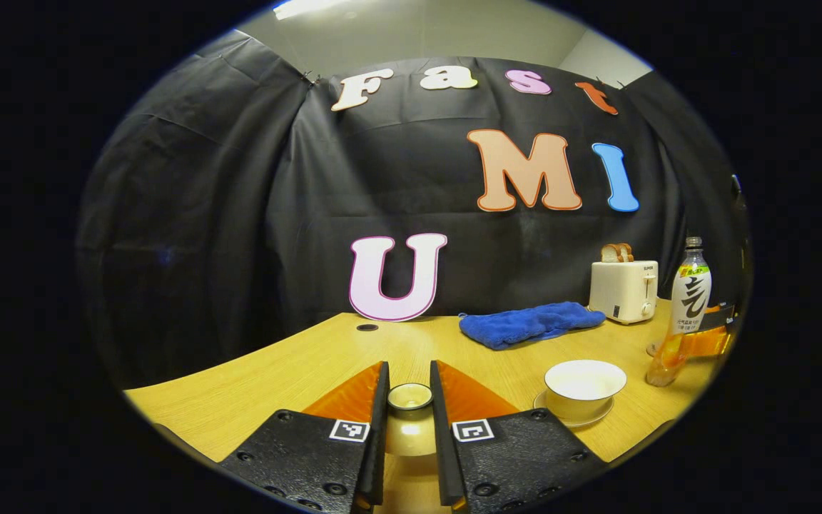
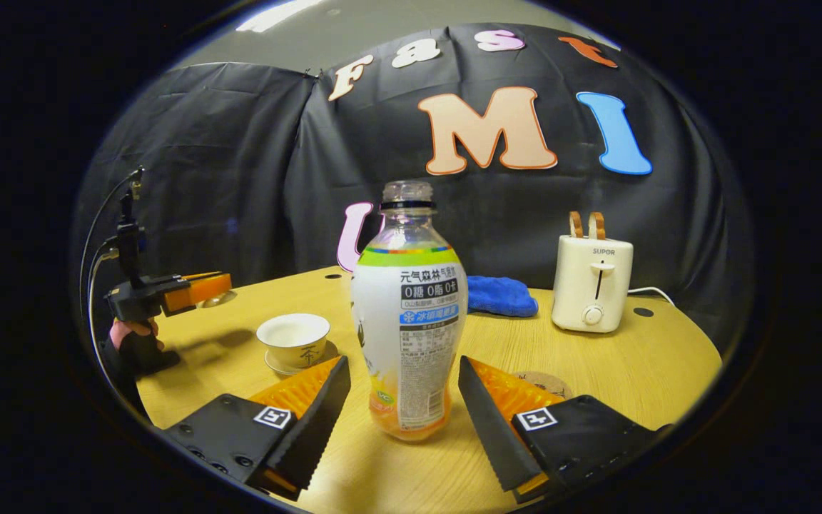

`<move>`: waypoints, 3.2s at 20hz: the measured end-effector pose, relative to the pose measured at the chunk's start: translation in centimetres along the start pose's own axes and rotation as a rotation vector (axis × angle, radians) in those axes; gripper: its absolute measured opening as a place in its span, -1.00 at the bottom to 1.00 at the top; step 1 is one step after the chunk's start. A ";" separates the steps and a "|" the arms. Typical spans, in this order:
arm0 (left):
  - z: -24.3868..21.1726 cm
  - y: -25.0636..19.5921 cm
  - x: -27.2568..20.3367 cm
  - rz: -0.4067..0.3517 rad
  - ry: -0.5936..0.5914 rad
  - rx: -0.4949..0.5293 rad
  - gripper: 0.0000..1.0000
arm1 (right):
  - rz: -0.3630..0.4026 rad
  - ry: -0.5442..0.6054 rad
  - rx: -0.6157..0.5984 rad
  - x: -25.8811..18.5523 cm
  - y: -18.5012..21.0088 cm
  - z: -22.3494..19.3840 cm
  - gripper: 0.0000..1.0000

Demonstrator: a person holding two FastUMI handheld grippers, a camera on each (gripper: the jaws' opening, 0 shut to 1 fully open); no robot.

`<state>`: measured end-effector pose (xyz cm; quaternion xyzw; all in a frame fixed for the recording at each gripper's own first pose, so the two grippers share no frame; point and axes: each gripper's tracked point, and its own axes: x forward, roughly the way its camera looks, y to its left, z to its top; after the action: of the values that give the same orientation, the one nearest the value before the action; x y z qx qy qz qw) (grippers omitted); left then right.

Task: Open the teacup lid with one hand, grasp the water bottle and pour water into the teacup with the other hand; after pouring, place the water bottle on the coaster and then close the teacup lid.

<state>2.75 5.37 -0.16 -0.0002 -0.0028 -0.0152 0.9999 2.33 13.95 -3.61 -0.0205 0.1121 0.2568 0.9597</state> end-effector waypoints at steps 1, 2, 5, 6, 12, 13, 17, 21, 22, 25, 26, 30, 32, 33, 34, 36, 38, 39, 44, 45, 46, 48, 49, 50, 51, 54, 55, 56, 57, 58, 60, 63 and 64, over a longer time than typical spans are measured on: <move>0.0 0.0 0.1 -0.001 0.000 0.000 -0.46 | -0.016 0.003 0.003 0.5 -0.2 0.1 1.00; 0.0 0.2 0.1 0.001 0.000 0.000 -0.46 | -0.030 0.005 0.004 0.9 -0.4 0.2 0.94; 0.0 0.2 0.1 0.000 0.001 0.000 -0.46 | -0.056 0.012 0.002 1.7 -0.4 0.1 0.94; -0.1 0.1 0.2 -0.002 0.003 0.000 -0.46 | -0.068 0.015 0.009 2.0 -0.8 0.0 0.86; -0.1 -0.1 0.2 -0.014 0.002 -0.002 -0.46 | -0.126 0.019 -0.015 1.8 -1.2 -0.1 0.22; -0.1 -0.1 0.2 -0.014 0.001 -0.002 -0.45 | -0.133 0.020 -0.015 1.8 -1.3 -0.1 0.21; -0.1 -0.1 0.3 -0.014 0.002 -0.003 -0.46 | -0.163 0.027 -0.053 1.7 -1.0 0.1 0.21; -0.1 0.0 0.2 -0.012 0.002 -0.003 -0.46 | -0.192 0.016 -0.164 1.5 -0.4 2.0 0.21; -0.1 -0.1 0.2 -0.012 0.002 -0.003 -0.46 | -0.205 0.011 -0.208 1.3 -0.3 2.7 0.21; 0.0 -0.1 0.3 -0.010 0.002 -0.003 -0.46 | -0.249 -0.015 -0.372 1.2 -0.2 5.3 0.21; -0.1 0.0 0.2 -0.009 0.002 -0.003 -0.46 | -0.261 -0.025 -0.427 1.2 -0.2 6.0 0.21; -0.1 -0.1 0.2 -0.008 0.002 -0.003 -0.46 | -0.294 -0.032 -0.624 0.4 -0.3 7.4 0.21; -0.1 -0.2 0.2 -0.011 0.003 -0.004 -0.46 | -0.315 -0.043 -0.750 1.1 0.3 8.4 0.21; -0.1 -0.2 0.2 -0.012 0.003 -0.004 -0.46 | -0.327 -0.051 -0.812 1.5 0.3 8.7 0.21; -0.1 -0.2 0.3 -0.013 0.003 -0.004 -0.45 | -0.338 -0.059 -0.888 1.8 0.5 9.0 0.21; -0.1 -0.1 0.2 -0.012 0.004 -0.004 -0.44 | -0.354 -0.065 -1.018 2.5 1.1 9.2 0.20; 0.0 -0.1 0.2 -0.011 0.003 -0.004 -0.45 | -0.353 -0.054 -1.111 3.0 1.6 8.9 0.19; -0.1 -0.2 0.2 -0.010 0.004 -0.004 -0.45 | -0.355 -0.045 -1.166 3.2 1.6 8.8 0.19; 0.0 -0.2 0.2 -0.009 0.004 -0.005 -0.45 | -0.372 0.016 -1.376 4.3 1.2 7.9 0.18; 0.0 -0.2 0.2 -0.009 0.005 -0.005 -0.45 | -0.387 0.024 -1.428 4.4 0.9 7.8 0.19; 0.0 -0.2 0.2 -0.009 0.005 -0.005 -0.45 | -0.398 0.031 -1.484 4.4 0.5 7.7 0.19; 0.0 -0.2 0.2 -0.008 0.005 -0.005 -0.45 | -0.408 0.050 -1.553 4.8 0.1 7.4 0.20; 0.0 -0.2 0.2 -0.008 0.005 -0.005 -0.45 | -0.407 0.058 -1.567 4.9 -0.2 6.9 0.19; 0.0 -0.2 0.2 -0.007 0.005 -0.005 -0.46 | -0.411 0.061 -1.587 5.0 -0.4 6.6 0.20; 0.0 -0.2 0.2 -0.007 0.005 -0.005 -0.46 | -0.423 0.061 -1.617 5.3 -0.2 6.8 0.21; 0.0 -0.2 0.2 -0.007 0.006 -0.005 -0.45 | -0.469 0.049 -1.707 5.1 0.0 7.1 0.21; 0.0 -0.2 0.2 -0.007 0.006 -0.005 -0.45 | -0.477 0.040 -1.722 5.0 -0.1 7.0 0.21; 0.0 -0.2 0.2 -0.007 0.006 -0.005 -0.46 | -0.484 0.029 -1.740 5.0 -0.2 7.0 0.20; 0.0 -0.2 0.2 -0.007 0.006 -0.005 -0.46 | -0.493 0.015 -1.764 5.0 0.0 7.2 0.20; 0.0 -0.2 0.2 -0.007 0.007 -0.004 -0.46 | -0.501 0.002 -1.786 5.0 -0.1 7.3 0.20; 0.0 -0.2 0.2 -0.007 0.006 -0.005 -0.44 | -0.528 -0.007 -1.819 5.1 -0.5 7.2 0.20; 0.0 -0.2 0.2 -0.007 0.006 -0.005 -0.46 | -0.548 -0.024 -1.849 5.2 -0.3 7.4 0.21; 0.0 -0.2 0.2 -0.007 0.006 -0.005 -0.45 | -0.556 -0.031 -1.860 5.1 -0.2 7.7 0.22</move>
<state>2.92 5.14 -0.16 -0.0024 0.0005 -0.0187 0.9998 8.29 17.05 2.69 -0.7934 -0.1571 0.0072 0.5881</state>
